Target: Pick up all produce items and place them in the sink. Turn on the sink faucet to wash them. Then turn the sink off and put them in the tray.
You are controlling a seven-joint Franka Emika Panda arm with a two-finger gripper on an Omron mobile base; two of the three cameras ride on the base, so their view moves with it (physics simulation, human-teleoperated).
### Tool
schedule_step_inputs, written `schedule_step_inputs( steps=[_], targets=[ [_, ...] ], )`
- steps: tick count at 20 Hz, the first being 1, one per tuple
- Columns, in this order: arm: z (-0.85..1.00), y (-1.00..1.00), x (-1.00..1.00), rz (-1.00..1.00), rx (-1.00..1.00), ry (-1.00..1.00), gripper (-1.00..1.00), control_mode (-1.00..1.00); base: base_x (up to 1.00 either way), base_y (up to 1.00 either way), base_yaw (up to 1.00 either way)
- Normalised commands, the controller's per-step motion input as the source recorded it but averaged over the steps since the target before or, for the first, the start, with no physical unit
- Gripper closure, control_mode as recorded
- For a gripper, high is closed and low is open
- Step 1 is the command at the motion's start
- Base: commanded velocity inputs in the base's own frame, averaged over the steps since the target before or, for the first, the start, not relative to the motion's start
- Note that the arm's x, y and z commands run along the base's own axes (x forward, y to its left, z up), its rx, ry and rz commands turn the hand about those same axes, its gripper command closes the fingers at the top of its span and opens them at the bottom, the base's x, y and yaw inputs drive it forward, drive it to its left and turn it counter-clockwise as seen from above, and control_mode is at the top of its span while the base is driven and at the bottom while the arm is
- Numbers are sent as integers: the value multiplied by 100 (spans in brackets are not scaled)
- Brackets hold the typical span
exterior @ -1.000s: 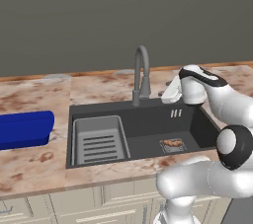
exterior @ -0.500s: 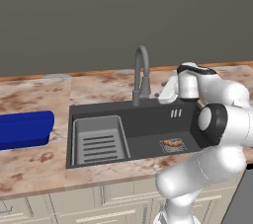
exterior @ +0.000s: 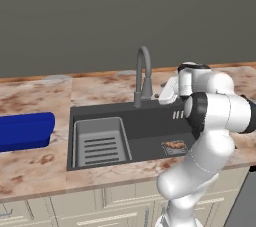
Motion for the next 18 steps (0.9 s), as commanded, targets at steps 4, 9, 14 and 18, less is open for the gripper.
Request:
schedule_step_inputs(
  steps=[4, 9, 14, 18],
  targets=[
    [-3, 0, 35, 0, 1, 0, -100, -100, 0, 0, 0],
    [-8, 0, 31, 0, 0, 0, -100, -100, 0, 0, 0],
    [-12, 0, 28, 1, 0, 0, -100, -100, 0, 0, 0],
    [-13, 0, 28, 1, 0, 0, -100, -100, 0, 0, 0]
  ],
)
